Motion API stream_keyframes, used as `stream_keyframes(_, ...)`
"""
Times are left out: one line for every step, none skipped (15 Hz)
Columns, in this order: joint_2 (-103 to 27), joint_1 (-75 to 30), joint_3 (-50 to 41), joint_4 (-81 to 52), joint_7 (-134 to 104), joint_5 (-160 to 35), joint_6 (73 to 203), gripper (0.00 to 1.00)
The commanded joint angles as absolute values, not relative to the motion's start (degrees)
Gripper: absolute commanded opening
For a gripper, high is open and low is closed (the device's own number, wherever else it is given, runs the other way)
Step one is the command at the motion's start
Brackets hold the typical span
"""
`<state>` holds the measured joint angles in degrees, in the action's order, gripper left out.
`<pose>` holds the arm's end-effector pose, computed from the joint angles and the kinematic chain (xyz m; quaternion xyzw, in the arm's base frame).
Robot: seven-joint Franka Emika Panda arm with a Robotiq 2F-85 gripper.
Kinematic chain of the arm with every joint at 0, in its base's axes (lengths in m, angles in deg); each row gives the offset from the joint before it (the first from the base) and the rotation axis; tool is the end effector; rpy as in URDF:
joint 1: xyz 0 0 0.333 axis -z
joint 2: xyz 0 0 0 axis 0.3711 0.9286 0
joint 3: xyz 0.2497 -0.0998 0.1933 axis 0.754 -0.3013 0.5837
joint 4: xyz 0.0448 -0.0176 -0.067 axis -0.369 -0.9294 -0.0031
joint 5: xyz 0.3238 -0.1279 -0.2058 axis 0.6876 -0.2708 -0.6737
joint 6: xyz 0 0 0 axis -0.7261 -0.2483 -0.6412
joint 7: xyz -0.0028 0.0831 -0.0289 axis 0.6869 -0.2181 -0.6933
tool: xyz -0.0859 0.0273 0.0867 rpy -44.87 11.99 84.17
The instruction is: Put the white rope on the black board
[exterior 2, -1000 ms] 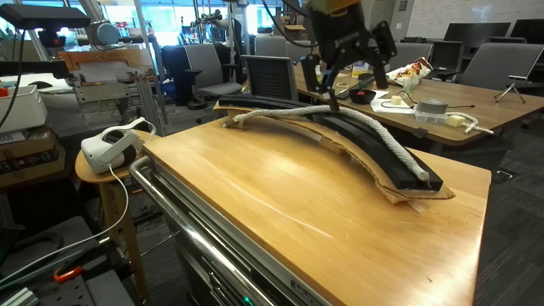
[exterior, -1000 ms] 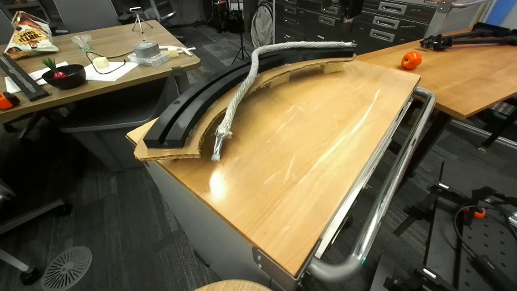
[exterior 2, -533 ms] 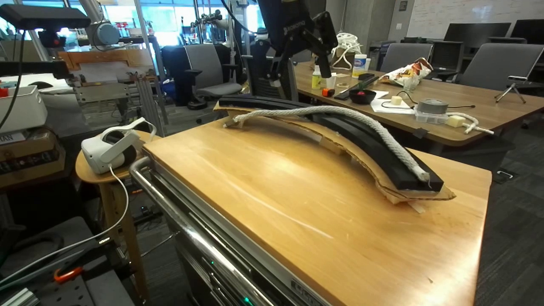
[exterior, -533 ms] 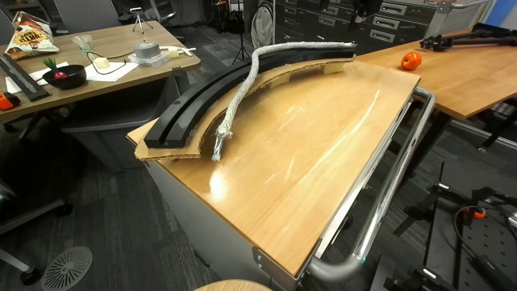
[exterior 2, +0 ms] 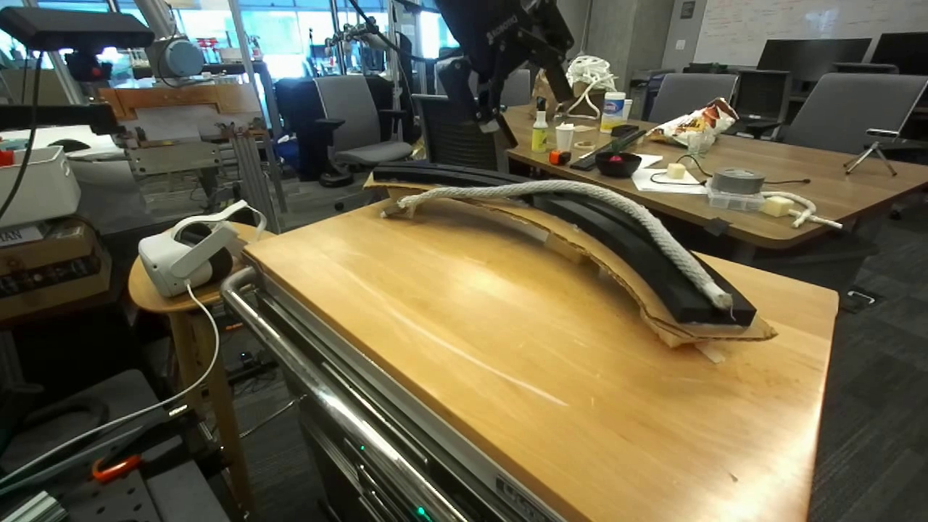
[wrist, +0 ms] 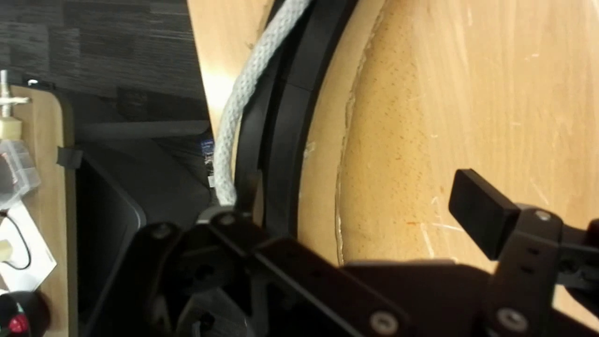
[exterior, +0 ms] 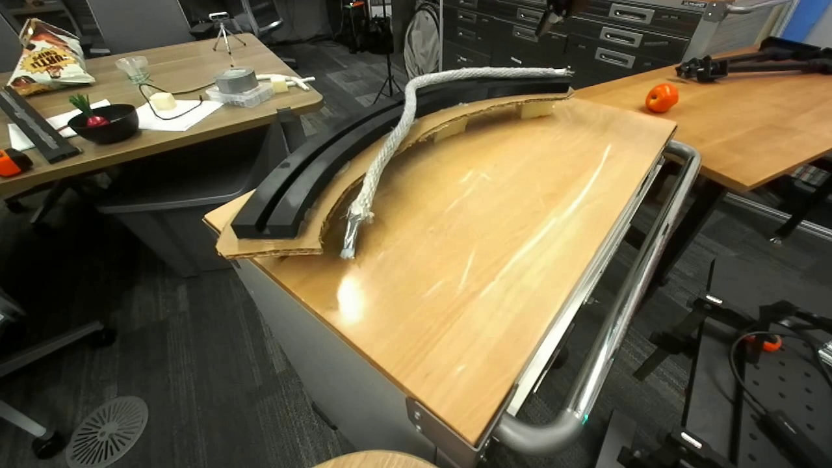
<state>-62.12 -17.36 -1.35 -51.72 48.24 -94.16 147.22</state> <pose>0.5422 -0.0543 0.4501 0.7500 0.5985 0.0414 0.2785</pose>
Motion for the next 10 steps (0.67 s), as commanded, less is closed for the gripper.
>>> stream_keyframes(-63.3, -19.4, 1.1, -53.5, 43.5, -105.6, 151.3, 1.0)
stream_keyframes(-63.5, -20.7, 1.4, -54.2, 44.9, -106.3, 152.1, 1.0)
stream_keyframes(-63.5, -21.9, 1.7, -54.8, 46.6, -106.3, 153.4, 1.0)
stream_keyframes(-63.5, -23.2, 1.5, -55.7, 49.5, -103.6, 155.3, 1.0)
stream_keyframes(-63.7, -24.3, 1.0, -56.7, 52.6, -100.6, 157.5, 1.0)
stream_keyframes(-62.1, -23.4, 1.4, -54.5, 47.6, -103.4, 153.5, 1.0)
stream_keyframes(-62.1, -24.1, 1.6, -55.1, 49.0, -102.4, 154.6, 1.0)
stream_keyframes(-62.2, -24.4, 1.7, -55.5, 49.7, -101.9, 155.2, 1.0)
stream_keyframes(-62.0, -24.7, 1.3, -56.0, 52.5, -100.2, 155.2, 1.0)
stream_keyframes(-60.7, -25.6, 1.2, -55.7, 56.8, -96.8, 153.1, 1.0)
